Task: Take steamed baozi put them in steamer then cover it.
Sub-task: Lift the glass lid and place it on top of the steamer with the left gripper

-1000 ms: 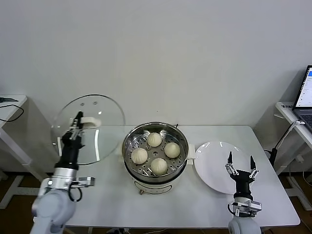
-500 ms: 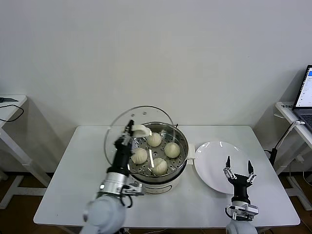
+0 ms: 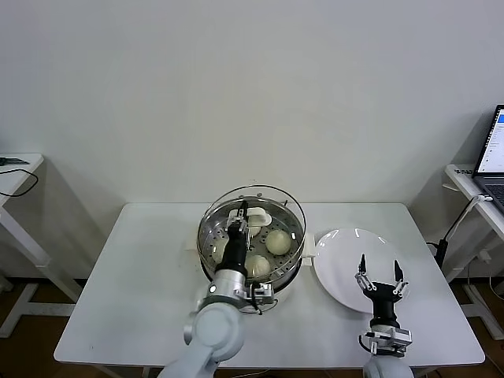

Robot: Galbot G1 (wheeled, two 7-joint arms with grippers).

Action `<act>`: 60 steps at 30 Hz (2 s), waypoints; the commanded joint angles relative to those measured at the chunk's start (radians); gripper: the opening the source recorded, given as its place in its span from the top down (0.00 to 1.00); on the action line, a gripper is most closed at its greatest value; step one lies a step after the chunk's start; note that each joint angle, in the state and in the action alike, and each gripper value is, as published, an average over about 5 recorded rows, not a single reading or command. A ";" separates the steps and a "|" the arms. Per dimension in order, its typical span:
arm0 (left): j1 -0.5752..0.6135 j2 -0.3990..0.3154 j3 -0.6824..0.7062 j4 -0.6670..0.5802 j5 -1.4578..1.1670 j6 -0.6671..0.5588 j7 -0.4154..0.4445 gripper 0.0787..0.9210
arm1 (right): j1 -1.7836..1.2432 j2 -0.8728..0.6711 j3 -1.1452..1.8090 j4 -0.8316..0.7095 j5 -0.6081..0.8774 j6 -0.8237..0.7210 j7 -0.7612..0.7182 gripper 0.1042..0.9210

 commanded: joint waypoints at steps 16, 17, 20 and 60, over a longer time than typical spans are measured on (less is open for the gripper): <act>-0.031 -0.035 0.023 0.091 0.167 0.020 0.085 0.87 | 0.014 0.012 -0.006 0.007 -0.030 -0.058 -0.002 0.12; -0.030 -0.036 0.023 0.091 0.167 0.020 0.086 0.87 | 0.015 0.012 -0.006 0.007 -0.030 -0.057 -0.002 0.12; -0.027 -0.038 0.019 0.096 0.170 0.018 0.089 0.87 | 0.018 0.012 -0.006 0.004 -0.031 -0.057 0.000 0.12; 0.001 -0.047 -0.009 0.104 0.156 -0.009 0.083 0.86 | 0.027 0.019 -0.011 -0.024 -0.054 -0.038 -0.004 0.12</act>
